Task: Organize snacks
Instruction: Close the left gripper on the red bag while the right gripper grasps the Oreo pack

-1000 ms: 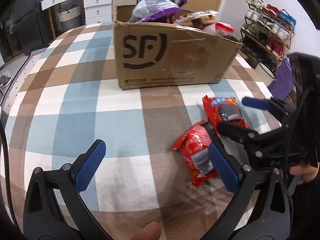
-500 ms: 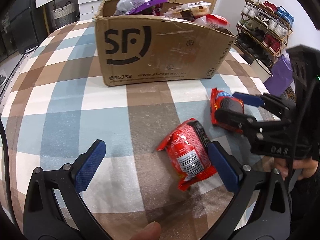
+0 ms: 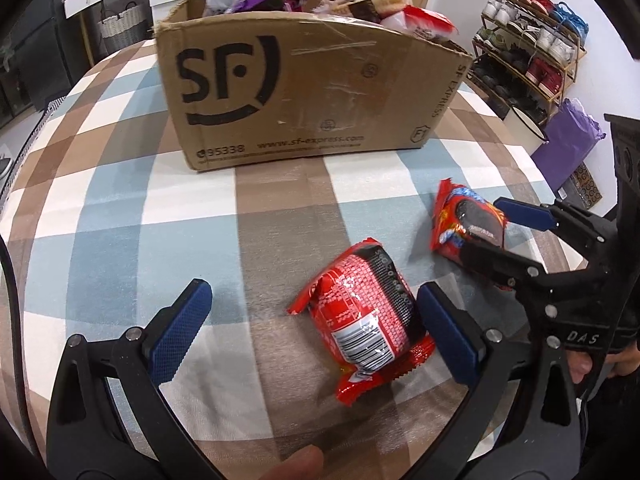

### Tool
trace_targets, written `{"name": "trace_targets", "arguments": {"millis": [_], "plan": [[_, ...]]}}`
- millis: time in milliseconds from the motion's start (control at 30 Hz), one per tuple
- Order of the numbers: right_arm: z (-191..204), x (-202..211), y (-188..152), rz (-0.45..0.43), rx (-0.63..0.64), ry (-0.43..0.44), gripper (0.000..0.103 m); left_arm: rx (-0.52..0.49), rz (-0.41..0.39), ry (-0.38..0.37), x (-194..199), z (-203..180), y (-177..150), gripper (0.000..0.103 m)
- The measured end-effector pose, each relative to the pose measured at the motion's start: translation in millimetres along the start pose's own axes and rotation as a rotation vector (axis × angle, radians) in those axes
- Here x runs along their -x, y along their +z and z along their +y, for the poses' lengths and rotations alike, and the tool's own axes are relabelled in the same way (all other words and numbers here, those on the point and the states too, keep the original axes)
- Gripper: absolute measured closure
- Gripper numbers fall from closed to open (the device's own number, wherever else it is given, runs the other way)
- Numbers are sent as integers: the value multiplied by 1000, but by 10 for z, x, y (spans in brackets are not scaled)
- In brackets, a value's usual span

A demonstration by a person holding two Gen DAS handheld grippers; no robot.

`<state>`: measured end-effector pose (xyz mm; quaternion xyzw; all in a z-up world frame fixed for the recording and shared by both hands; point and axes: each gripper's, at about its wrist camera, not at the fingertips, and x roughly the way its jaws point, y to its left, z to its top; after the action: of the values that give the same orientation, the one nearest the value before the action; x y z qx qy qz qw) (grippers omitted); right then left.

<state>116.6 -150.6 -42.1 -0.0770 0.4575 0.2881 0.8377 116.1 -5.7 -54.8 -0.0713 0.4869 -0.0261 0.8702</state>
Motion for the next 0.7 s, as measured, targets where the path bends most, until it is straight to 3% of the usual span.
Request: {"name": "trace_targets", "arguments": {"millis": [133,233,267,300,367,700], "plan": [[48,-47,19,8,11,9,42,8,6,-48,16,46,-15,12],[63,-47,20,-5,-10,24,49,-20,9,-97,39,14,-39,34],[65,-43,20,-12,-16,30,51,-29,8,-125,60,-8,-46,51],[66,-39,19,-16,-23,36,56,-35,-1,-134,87,-33,-52,58],[66,-25,15,-23,-38,46,56,-73,-17,-105,111,-95,-60,59],[81,142,36,-67,-61,49,56,-30,-66,-157,230,31,-27,60]]}}
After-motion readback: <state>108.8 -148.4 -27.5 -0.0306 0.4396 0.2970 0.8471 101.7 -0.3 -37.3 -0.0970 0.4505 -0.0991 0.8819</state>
